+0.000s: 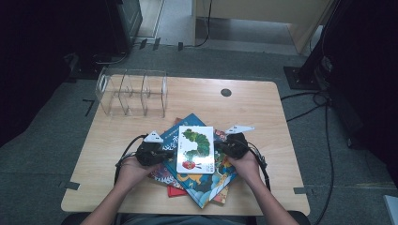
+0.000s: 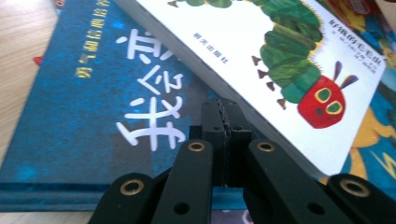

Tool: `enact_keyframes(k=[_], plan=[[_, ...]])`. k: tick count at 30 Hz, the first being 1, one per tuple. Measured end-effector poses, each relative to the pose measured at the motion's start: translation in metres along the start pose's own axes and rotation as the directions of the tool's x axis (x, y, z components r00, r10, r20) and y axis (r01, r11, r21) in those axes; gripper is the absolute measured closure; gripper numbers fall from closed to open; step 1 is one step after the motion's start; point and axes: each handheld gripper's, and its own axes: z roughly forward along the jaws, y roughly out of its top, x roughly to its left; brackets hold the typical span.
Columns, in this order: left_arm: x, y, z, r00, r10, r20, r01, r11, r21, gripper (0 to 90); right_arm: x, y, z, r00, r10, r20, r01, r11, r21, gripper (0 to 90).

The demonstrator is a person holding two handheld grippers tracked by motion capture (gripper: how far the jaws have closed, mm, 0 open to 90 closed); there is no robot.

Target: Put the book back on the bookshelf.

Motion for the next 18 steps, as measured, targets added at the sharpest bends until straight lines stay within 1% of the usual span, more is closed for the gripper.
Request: enact_keyframes(k=[3,4,5,6,9,12,14,15,16,17,18], plan=[[-0.003,0.0,0.002,0.9999,0.005,0.009,-0.005,1.0,0.001,90.0,-0.001,0.001,0.002,1.0,-0.001,0.001,0.001,1.0,-0.006,90.0],[-0.004,0.001,0.002,0.9999,0.012,0.01,-0.012,0.9999,0.001,90.0,-0.001,0.001,0.003,0.9999,0.01,-0.011,-0.01,1.0,-0.013,90.0],[-0.005,0.001,0.003,0.9999,0.011,0.011,-0.011,0.9999,0.003,90.0,0.001,0.002,0.005,0.9999,0.004,-0.013,-0.004,1.0,-0.016,90.0],[-0.005,0.0,0.002,0.9999,0.012,0.008,-0.012,0.9999,0.004,90.0,0.002,0.003,0.006,1.0,-0.004,-0.006,0.004,1.0,-0.018,90.0],[-0.006,-0.001,0.001,0.9999,-0.003,0.014,0.003,1.0,0.002,90.0,0.003,0.004,0.009,1.0,-0.004,-0.005,0.004,1.0,-0.024,90.0],[-0.007,-0.002,0.001,0.9999,-0.006,0.013,0.006,1.0,0.004,90.0,0.004,0.005,0.011,0.9998,-0.019,0.005,0.019,0.999,-0.028,90.0],[-0.01,-0.003,0.001,0.9997,-0.004,0.024,0.004,0.9999,0.01,90.0,0.005,0.006,0.011,0.9997,-0.021,0.012,0.021,0.999,-0.027,90.0],[-0.015,-0.004,0.002,0.9992,0.005,0.04,-0.006,0.9999,0.014,90.0,0.005,0.01,0.015,0.9997,-0.01,0.02,0.011,1.0,-0.024,90.0],[-0.015,-0.004,0.002,0.9992,0.005,0.04,-0.006,0.9999,0.014,90.0,0.005,0.012,0.017,0.9998,-0.004,0.021,0.004,1.0,-0.025,90.0],[-0.02,-0.005,0.003,0.9987,0.015,0.048,-0.016,0.9997,0.018,90.0,0.005,0.014,0.019,0.9997,0.002,0.025,-0.002,1.0,-0.023,90.0],[-0.022,-0.005,0.003,0.9986,0.015,0.05,-0.016,0.9997,0.02,90.0,0.004,0.015,0.021,0.9997,0.002,0.026,-0.001,1.0,-0.029,90.0]])
